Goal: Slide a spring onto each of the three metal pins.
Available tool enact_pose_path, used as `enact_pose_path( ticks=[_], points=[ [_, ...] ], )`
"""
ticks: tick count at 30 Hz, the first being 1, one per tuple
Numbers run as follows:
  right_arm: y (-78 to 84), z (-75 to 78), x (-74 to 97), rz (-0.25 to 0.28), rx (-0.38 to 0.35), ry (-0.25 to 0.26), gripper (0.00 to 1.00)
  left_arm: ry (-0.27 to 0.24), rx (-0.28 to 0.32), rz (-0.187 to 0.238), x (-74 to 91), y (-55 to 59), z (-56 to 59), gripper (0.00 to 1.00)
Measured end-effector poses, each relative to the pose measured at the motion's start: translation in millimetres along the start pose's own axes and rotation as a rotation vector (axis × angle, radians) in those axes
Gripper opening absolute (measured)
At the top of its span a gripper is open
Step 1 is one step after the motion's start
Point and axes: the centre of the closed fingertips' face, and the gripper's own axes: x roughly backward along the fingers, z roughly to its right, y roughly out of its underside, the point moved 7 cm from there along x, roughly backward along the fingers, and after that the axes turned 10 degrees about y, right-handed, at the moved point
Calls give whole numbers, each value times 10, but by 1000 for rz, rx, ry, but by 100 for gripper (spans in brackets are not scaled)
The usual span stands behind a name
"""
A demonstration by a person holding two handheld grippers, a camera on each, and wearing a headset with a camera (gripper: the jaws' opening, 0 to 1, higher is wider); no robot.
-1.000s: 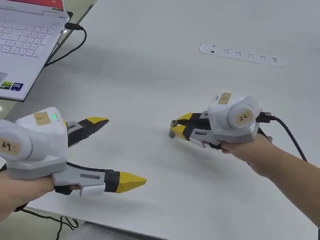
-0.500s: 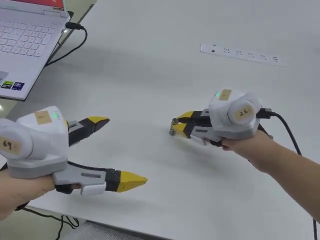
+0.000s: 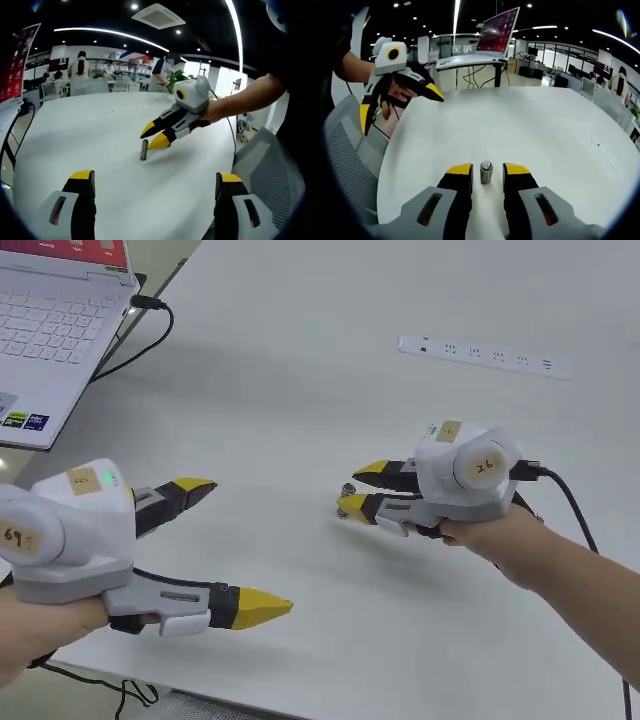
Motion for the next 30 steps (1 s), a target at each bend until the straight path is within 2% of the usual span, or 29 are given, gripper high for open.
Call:
enact_pose_path(
  ticks=[7, 13, 22, 25, 30],
  points=[
    [-11, 13, 76, -3, -32, 17, 37, 5, -11, -2, -44, -61, 13, 98],
    [-17, 38, 189, 3, -54, 27, 45, 8, -22, -3, -73, -114, 11, 98],
    [-30, 115, 455, 59, -117, 73, 59, 3, -34, -9, -94, -166, 6, 98],
    [-54, 129, 575, 114, -146, 98, 67, 2, -36, -5, -107, -193, 11, 98],
    [-39, 124, 701, 129, -150, 100, 75, 6, -44, -11, -139, -216, 24, 98]
  ],
)
